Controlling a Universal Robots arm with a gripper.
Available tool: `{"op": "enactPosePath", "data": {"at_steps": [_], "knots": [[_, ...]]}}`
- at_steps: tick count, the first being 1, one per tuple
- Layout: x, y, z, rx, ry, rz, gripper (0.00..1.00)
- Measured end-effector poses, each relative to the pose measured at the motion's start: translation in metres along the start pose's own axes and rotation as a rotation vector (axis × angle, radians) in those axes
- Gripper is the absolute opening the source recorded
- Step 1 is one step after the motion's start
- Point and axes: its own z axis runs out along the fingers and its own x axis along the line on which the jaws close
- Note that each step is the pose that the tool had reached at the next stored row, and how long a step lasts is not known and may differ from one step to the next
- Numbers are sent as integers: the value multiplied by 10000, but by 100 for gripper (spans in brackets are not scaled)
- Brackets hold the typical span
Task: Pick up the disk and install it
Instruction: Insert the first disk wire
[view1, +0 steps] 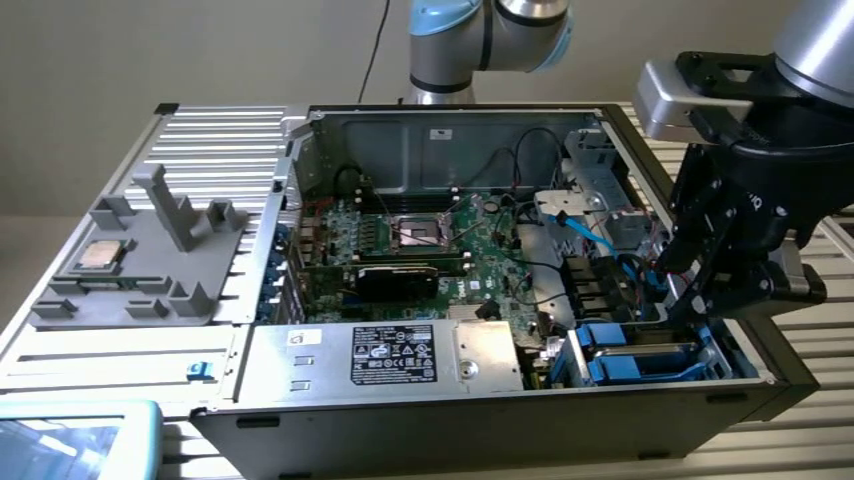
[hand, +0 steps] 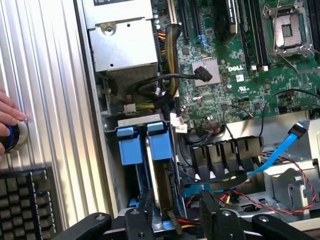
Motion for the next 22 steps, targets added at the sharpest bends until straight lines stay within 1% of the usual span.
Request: {"op": "enactPosePath", "data": {"at_steps": [5, 10, 17, 22], "knots": [[5, -24, 31, -33, 2, -485, 50], [-6, -96, 57, -84, 3, -932, 50], [13, -107, 115, -113, 4, -1648, 50], [28, -121, 166, -125, 2, -1979, 50]]}}
